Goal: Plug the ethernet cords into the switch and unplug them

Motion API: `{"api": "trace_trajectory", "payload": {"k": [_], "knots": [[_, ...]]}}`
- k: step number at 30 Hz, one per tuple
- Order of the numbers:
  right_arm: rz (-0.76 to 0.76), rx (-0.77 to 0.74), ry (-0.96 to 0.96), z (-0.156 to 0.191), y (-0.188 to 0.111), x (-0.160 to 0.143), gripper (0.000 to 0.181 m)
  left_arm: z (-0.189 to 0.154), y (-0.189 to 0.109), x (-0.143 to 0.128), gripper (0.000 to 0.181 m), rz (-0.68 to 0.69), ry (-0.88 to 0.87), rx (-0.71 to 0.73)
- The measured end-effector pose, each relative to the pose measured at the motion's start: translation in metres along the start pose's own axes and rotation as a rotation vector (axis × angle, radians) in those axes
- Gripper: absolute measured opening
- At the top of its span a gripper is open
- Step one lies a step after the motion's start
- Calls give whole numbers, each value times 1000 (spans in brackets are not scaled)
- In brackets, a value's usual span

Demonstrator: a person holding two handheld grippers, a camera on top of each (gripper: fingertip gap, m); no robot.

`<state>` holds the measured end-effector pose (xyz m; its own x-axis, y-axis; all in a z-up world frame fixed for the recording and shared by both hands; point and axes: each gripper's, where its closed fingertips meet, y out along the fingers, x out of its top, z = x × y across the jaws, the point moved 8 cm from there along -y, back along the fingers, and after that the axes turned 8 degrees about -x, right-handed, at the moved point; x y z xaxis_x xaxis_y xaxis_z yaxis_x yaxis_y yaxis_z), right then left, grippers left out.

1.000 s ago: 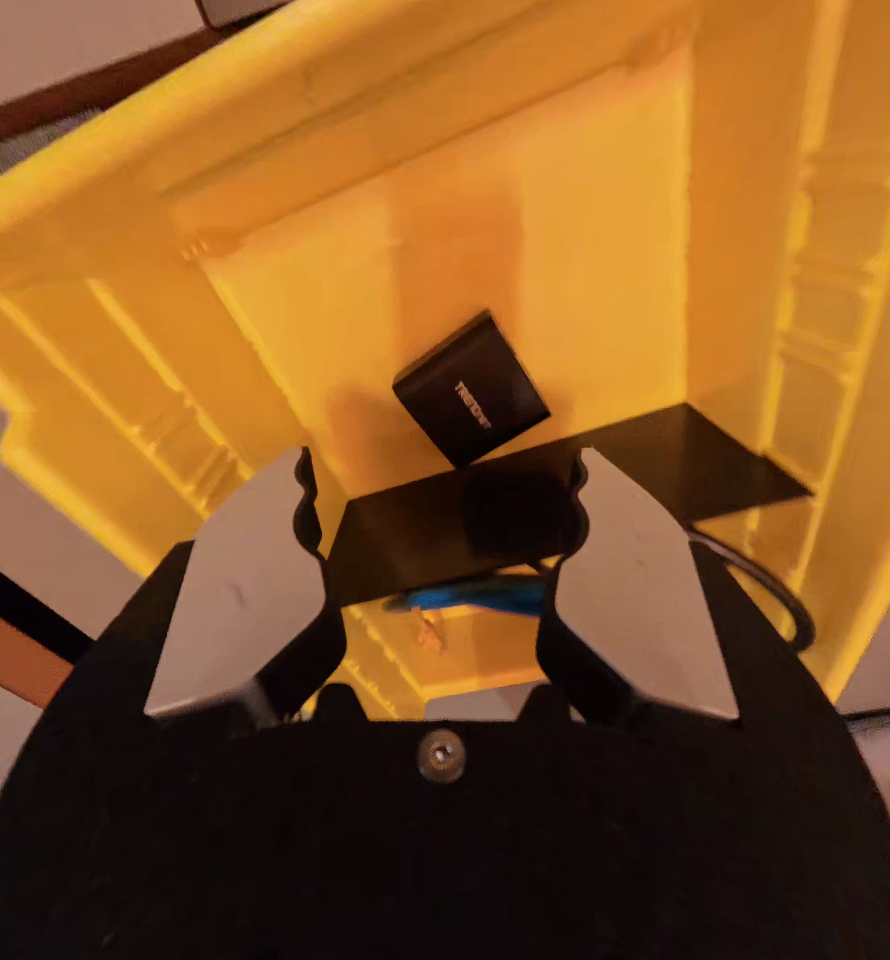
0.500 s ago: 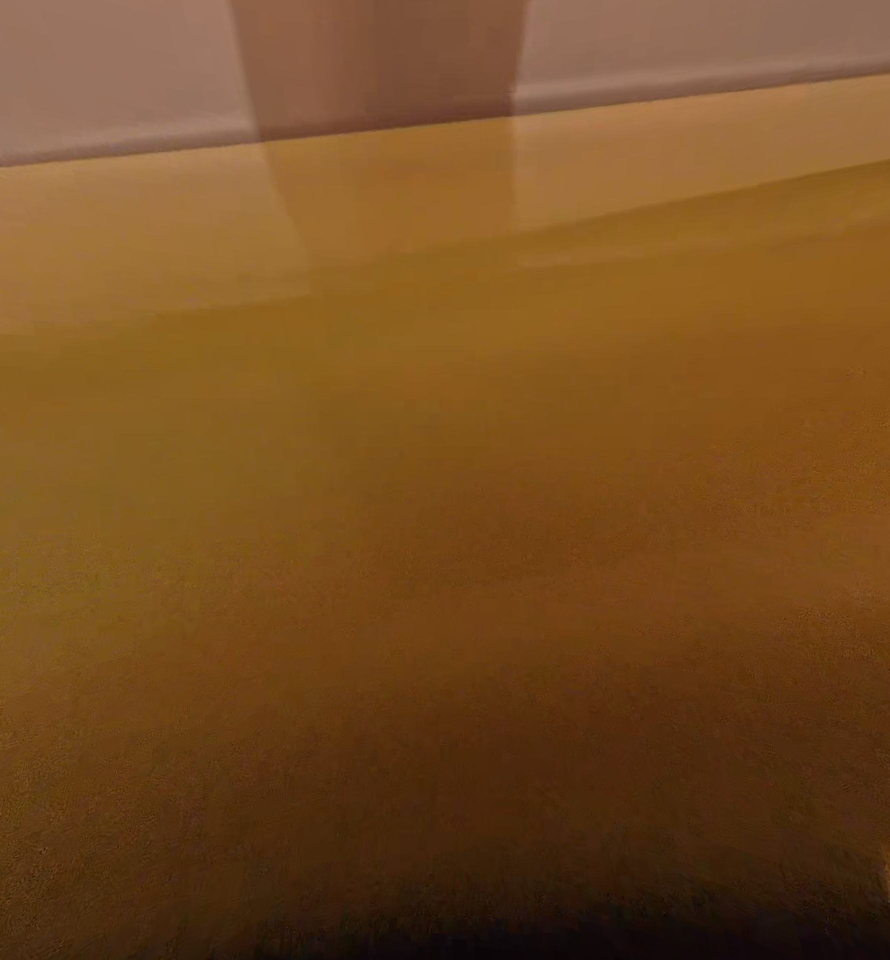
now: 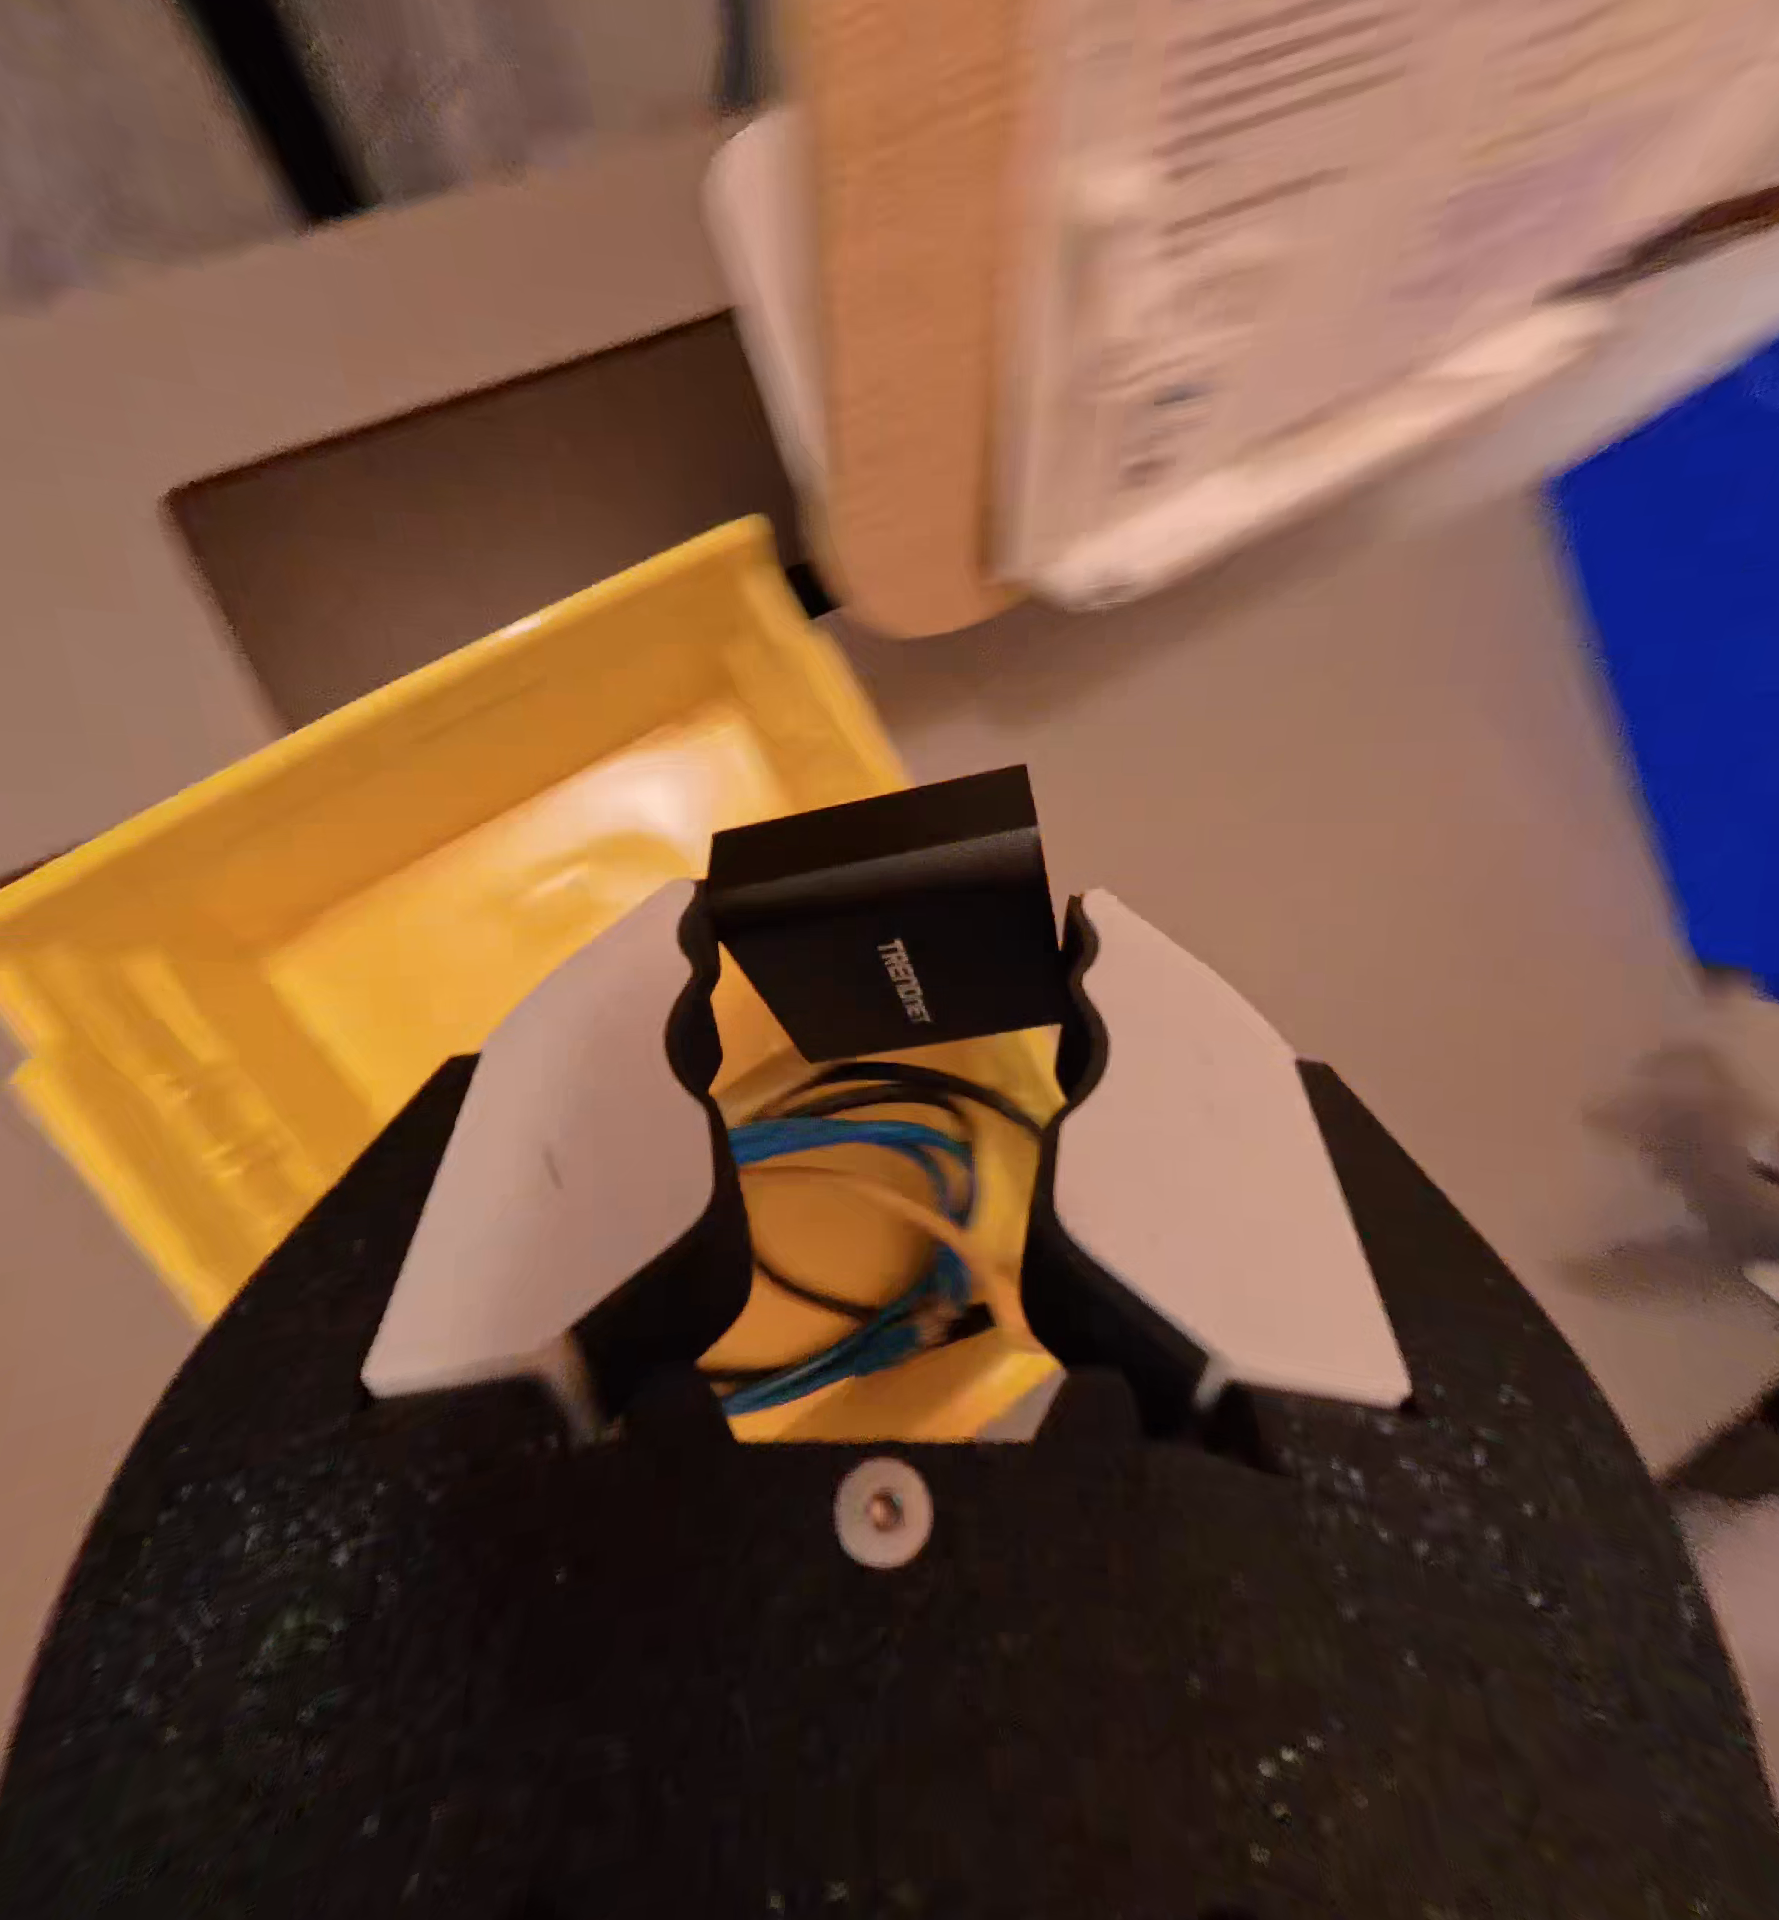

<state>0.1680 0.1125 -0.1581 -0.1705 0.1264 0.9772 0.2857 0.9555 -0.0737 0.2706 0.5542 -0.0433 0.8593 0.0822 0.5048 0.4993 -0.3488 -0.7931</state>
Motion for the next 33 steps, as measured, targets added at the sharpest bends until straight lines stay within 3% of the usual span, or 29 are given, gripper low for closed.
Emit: {"api": "trace_trajectory", "payload": {"k": [2,5,8,12,17,20,25,27,30,33], "knots": [[-6,0,-32,4,-1,5,79,-45,-15,-12,62,-90,101,-174],[-38,4,-57,7,-3,13,82,-111,-16,-53,63,-147,195,-453],[-99,21,-81,11,-7,24,85,-167,6,-110,62,-172,253,-761],[-185,77,-148,25,-7,35,90,-226,52,-179,62,-203,201,-1187],[-221,164,-253,48,-5,34,86,-266,89,-218,61,-274,146,-1400],[-263,194,-321,56,-7,35,69,-274,98,-226,61,-286,102,-1492],[-172,251,-357,60,-6,34,62,-269,105,-235,61,-311,51,-1525],[-85,167,-433,53,-3,29,63,-251,110,-233,69,-340,-10,-1338],[94,8,-552,35,0,21,63,-230,99,-231,68,-490,-27,-1022],[236,-77,-720,33,5,10,63,-236,92,-234,77,-430,52,-783]]}}
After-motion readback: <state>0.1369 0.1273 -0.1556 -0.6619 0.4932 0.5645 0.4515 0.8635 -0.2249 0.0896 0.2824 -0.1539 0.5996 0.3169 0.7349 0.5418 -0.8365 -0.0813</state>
